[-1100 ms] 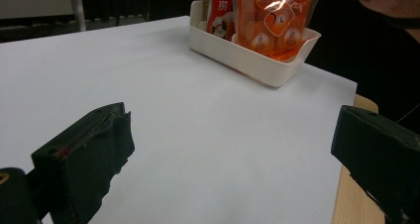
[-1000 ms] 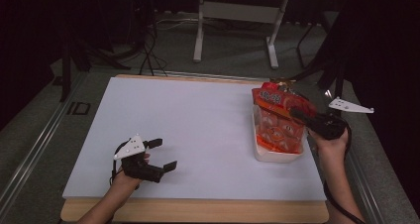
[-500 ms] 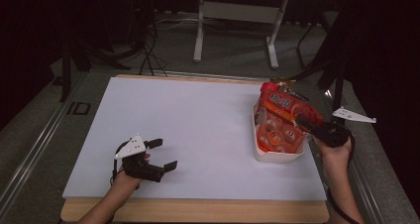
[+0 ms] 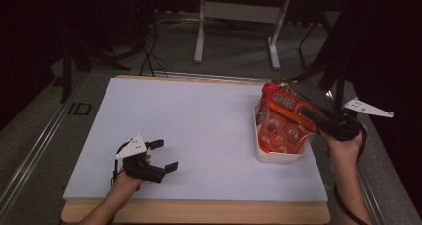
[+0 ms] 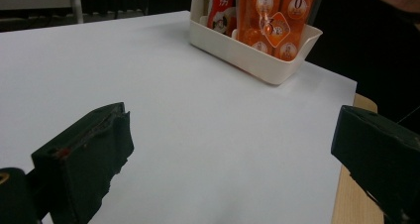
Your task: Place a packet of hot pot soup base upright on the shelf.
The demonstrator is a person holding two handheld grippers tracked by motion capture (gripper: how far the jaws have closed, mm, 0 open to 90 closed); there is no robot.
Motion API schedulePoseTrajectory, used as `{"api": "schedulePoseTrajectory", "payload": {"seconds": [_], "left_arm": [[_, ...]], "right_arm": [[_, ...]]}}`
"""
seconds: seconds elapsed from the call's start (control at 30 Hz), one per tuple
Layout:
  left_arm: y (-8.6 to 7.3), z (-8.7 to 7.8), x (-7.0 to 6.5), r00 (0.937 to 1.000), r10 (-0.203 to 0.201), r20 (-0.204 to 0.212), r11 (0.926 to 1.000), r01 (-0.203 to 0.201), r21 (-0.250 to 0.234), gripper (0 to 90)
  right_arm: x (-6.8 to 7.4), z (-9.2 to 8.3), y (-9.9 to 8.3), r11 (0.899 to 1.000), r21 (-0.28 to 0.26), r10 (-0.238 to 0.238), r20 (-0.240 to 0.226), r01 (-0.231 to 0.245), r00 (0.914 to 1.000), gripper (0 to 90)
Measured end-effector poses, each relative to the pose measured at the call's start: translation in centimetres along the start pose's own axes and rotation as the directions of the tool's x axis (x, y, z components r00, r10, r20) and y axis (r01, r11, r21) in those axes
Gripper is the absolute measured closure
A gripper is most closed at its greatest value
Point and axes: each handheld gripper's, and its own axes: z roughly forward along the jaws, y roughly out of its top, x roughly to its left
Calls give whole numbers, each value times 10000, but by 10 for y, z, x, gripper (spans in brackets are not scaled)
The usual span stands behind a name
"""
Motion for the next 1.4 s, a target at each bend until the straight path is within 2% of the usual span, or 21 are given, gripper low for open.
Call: {"api": "schedulePoseTrajectory", "payload": {"seconds": [0.1,0.2,0.23,0.27,0.4,0.5,0.73,0.83,1.07,1.2,1.27,1.4], "left_arm": [[0,0,0,10000,-6,2,10000,6,-5,16],[0,0,-1,10000,16,11,10000,-16,-24,16],[0,0,-1,10000,23,18,10000,-23,-26,16],[0,0,-1,10000,29,19,10000,-29,-44,16],[0,-1,-1,10000,19,37,10000,-19,-26,16],[0,-1,-2,10000,76,16,10000,-76,-20,16],[0,-2,-3,10000,77,39,10000,-77,-12,16],[0,-2,-3,9999,93,47,10000,-93,-32,16],[0,-2,-4,9999,123,46,9999,-123,-41,16],[0,-2,-4,9999,127,50,9999,-126,-46,16],[0,-2,-3,9999,121,56,9999,-121,-50,16],[0,-2,-4,9999,120,67,9999,-120,-22,16]], "right_arm": [[11,-7,15,9981,-415,-438,169,445,9989,450],[15,-9,20,9969,-534,-558,228,570,9982,422],[26,-11,29,9944,-679,-799,194,811,9966,369],[31,-12,32,9925,-738,-960,191,972,9952,362],[50,-9,38,9888,-796,-1279,-122,1265,9917,311],[62,-4,37,9878,-816,-1377,-553,1330,9889,277],[87,12,31,9854,-667,-1641,-1252,1567,9785,185],[95,18,27,9854,-570,-1678,-1675,1604,9715,136],[110,34,11,9877,-245,-1556,-2474,1544,9563,116],[116,43,-1,9845,-125,-1718,-2689,1749,9477,111],[120,47,-8,9814,-156,-1886,-2631,1912,9462,112],[124,56,-19,9786,139,-1930,-2851,2054,9389,112]]}}
